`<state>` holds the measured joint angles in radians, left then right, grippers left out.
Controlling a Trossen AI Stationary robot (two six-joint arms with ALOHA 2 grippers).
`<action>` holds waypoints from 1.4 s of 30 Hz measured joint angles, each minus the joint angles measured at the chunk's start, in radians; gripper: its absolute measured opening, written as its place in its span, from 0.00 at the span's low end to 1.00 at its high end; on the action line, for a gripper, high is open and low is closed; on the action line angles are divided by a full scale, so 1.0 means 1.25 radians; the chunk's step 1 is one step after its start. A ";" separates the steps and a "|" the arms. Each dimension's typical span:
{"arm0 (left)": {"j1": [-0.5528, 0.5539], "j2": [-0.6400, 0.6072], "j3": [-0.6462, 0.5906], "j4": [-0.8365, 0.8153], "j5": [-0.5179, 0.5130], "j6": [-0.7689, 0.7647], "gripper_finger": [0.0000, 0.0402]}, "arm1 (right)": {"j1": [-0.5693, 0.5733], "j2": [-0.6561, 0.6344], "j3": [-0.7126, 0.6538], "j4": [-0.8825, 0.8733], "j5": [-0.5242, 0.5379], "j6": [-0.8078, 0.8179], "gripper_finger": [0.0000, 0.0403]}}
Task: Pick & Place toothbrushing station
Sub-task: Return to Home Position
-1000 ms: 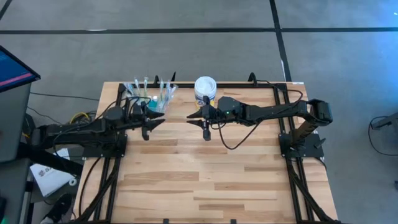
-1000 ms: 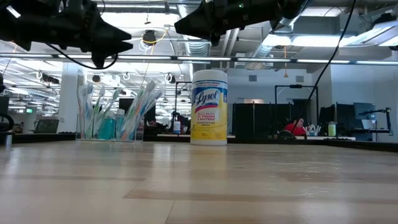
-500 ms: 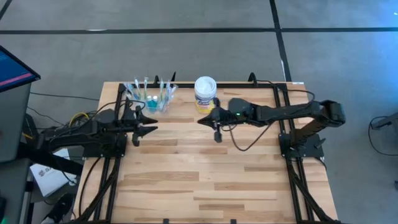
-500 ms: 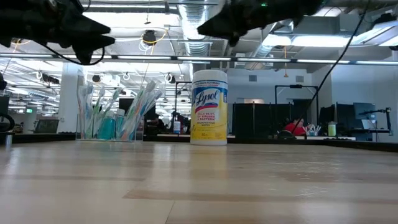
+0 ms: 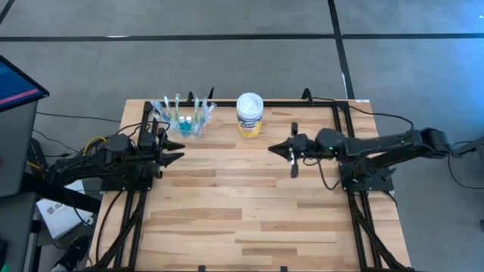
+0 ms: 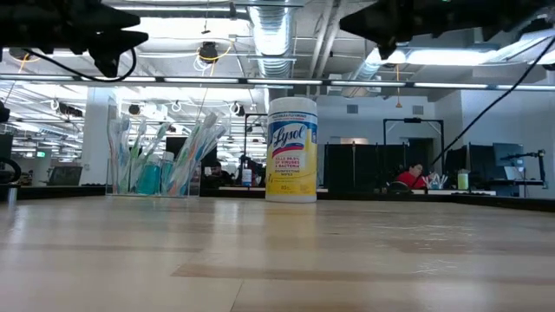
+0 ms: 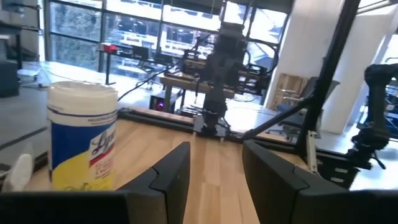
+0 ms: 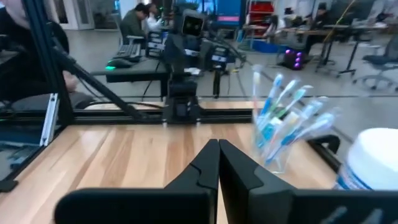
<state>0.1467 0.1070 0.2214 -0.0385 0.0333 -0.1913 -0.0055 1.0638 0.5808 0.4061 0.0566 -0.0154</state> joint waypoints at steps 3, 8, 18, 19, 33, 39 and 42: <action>0.000 0.000 -0.012 0.003 -0.023 0.002 0.35 | 0.014 -0.043 -0.029 0.011 0.022 -0.008 0.00; 0.000 0.001 -0.048 0.003 -0.050 -0.012 0.35 | 0.021 -0.103 -0.079 0.025 0.026 -0.007 0.00; -0.029 0.000 -0.059 0.015 -0.094 -0.014 0.35 | 0.019 -0.186 -0.165 0.039 0.087 0.007 0.00; -0.035 0.000 -0.059 0.016 -0.102 -0.013 0.35 | 0.019 -0.190 -0.170 0.040 0.087 0.007 0.00; -0.120 -0.002 -0.142 0.121 -0.149 0.003 0.35 | 0.020 -0.278 -0.227 0.040 0.083 0.034 0.00; -0.141 -0.002 -0.171 0.178 -0.153 0.000 0.35 | 0.020 -0.302 -0.266 0.038 0.082 0.040 0.00; -0.143 -0.002 -0.171 0.183 -0.153 0.002 0.35 | 0.020 -0.318 -0.292 0.046 0.081 0.047 0.00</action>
<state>-0.0319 0.1051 0.0071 0.1902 -0.1577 -0.1886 0.0196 0.6659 0.2157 0.4635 0.1585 0.0433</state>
